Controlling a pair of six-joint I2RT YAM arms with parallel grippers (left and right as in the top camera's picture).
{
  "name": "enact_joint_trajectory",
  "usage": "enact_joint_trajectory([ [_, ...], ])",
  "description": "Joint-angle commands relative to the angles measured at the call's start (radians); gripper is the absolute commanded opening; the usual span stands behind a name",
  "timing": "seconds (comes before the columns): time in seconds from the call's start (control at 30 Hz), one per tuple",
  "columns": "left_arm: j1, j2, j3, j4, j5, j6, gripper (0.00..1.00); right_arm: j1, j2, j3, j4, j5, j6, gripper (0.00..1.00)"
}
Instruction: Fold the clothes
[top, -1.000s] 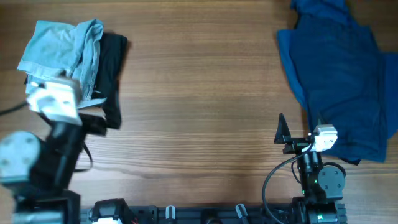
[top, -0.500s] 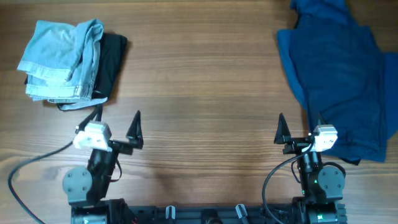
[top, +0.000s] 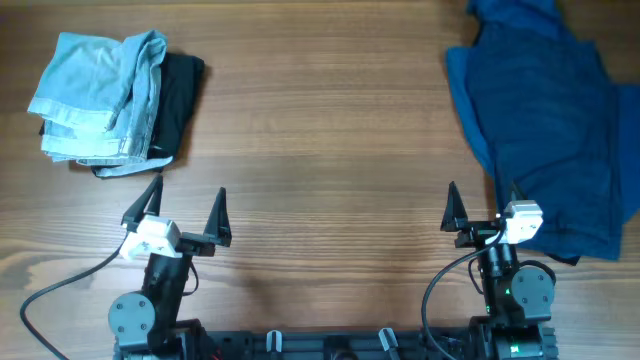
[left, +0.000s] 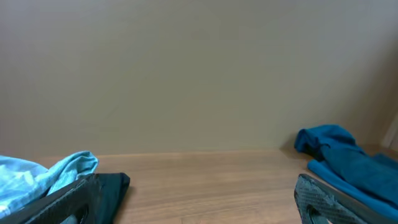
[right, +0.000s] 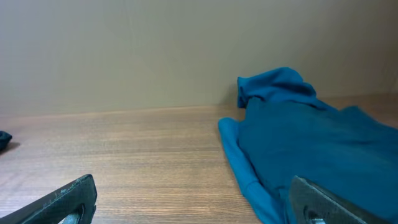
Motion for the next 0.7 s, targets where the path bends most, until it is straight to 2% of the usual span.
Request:
enact_joint_trajectory([
  [0.0, 0.008, -0.011, -0.041, 0.003, -0.01, -0.005, 1.0, -0.002, -0.005, -0.002, 0.003, -0.009, 0.016, 1.0],
  [0.07, 0.008, -0.011, -0.077, -0.007, -0.01, -0.006, 1.0, -0.002, -0.005, -0.002, 0.003, -0.009, 0.016, 1.0],
  [0.27, 0.008, -0.011, -0.077, -0.183, -0.036, -0.002, 1.0, -0.002, -0.005, -0.002, 0.003, -0.009, 0.016, 1.0],
  [0.67, 0.008, -0.011, -0.077, -0.177, -0.044, -0.002, 1.0, -0.002, -0.005, -0.002, 0.003, -0.009, 0.016, 1.0],
])
